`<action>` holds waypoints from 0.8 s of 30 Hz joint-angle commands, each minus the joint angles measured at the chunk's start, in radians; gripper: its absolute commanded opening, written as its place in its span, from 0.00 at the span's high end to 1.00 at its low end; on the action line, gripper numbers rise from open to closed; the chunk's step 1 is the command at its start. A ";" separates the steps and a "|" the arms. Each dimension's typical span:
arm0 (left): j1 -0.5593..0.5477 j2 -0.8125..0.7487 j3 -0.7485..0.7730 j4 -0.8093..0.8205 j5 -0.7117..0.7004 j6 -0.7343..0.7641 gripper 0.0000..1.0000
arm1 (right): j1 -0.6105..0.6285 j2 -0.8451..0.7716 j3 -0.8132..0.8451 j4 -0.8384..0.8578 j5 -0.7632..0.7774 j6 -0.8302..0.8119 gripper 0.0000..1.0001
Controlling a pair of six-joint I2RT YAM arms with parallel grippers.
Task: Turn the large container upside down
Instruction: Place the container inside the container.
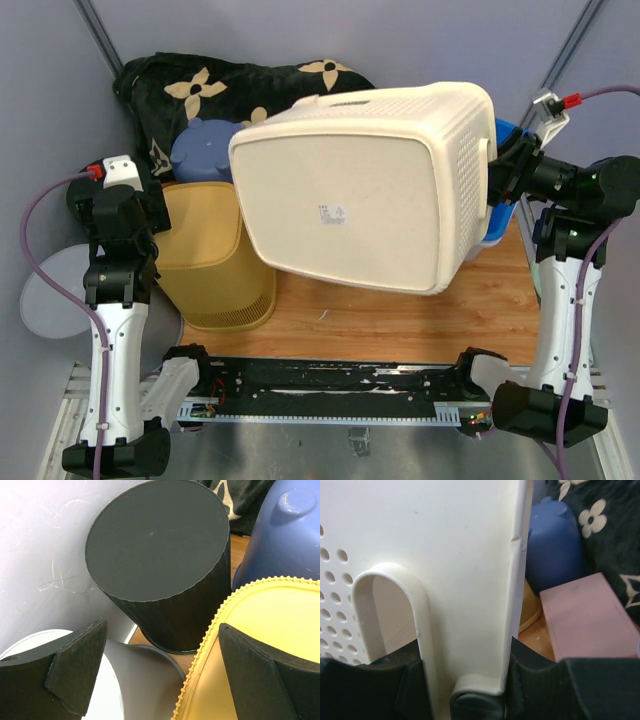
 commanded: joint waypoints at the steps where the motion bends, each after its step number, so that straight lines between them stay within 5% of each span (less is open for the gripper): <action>1: 0.008 0.019 -0.031 -0.067 -0.017 0.013 0.04 | 0.006 -0.059 -0.099 0.113 -0.093 0.220 1.00; 5: 0.008 0.028 -0.020 -0.068 -0.014 0.021 0.04 | 0.005 -0.089 -0.232 -0.205 -0.186 0.073 1.00; 10: 0.008 0.044 -0.016 -0.070 -0.005 0.019 0.04 | 0.003 -0.090 -0.236 -0.984 -0.266 -0.505 1.00; 12: 0.008 0.047 -0.015 -0.069 -0.007 0.017 0.04 | 0.003 -0.093 -0.240 -1.157 -0.268 -0.629 1.00; 21: 0.008 0.046 -0.022 -0.070 -0.016 0.027 0.04 | 0.056 -0.207 -0.514 -1.201 -0.268 -0.620 1.00; 24: 0.008 0.047 -0.027 -0.068 -0.012 0.023 0.04 | 0.076 -0.267 -0.585 -1.096 -0.268 -0.496 1.00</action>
